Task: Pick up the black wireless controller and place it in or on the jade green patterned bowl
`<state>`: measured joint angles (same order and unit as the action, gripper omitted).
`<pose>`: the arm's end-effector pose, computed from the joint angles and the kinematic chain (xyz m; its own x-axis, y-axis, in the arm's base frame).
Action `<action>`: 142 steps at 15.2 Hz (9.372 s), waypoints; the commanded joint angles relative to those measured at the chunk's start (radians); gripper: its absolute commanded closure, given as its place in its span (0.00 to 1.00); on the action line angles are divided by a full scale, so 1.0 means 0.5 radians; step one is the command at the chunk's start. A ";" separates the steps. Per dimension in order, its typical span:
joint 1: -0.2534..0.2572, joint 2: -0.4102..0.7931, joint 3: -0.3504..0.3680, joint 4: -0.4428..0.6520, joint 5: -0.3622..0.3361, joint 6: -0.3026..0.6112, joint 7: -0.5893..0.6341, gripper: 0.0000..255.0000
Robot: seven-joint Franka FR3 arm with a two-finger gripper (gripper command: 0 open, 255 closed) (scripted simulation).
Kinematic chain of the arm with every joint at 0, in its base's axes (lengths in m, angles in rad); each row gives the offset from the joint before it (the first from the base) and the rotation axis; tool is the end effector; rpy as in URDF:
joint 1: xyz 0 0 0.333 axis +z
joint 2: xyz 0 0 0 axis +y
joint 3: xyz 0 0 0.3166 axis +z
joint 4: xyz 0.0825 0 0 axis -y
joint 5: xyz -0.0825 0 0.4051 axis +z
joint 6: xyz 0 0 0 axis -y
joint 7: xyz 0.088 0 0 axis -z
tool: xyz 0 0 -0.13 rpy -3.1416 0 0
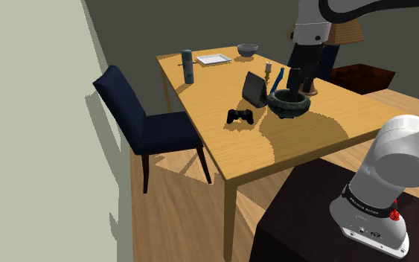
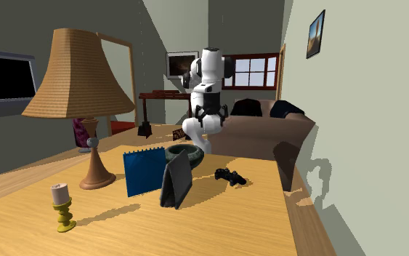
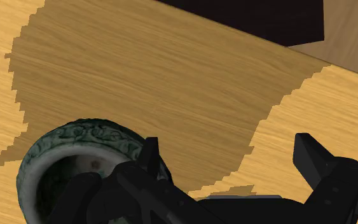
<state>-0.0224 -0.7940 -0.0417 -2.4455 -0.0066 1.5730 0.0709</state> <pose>0.3193 -0.0231 0.5266 0.9896 -0.1197 -0.0803 -0.1215 -0.9924 -0.0175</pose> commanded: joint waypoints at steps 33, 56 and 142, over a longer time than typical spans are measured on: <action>-0.010 1.202 0.042 0.293 -0.004 1.059 0.150 1.00; -0.012 1.590 0.031 0.702 -0.235 0.800 -0.210 0.00; -0.280 0.645 -0.348 0.181 -0.484 0.461 -0.777 1.00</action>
<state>-0.1652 -0.4767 -0.2179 -2.3486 -0.2519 1.8011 -0.3194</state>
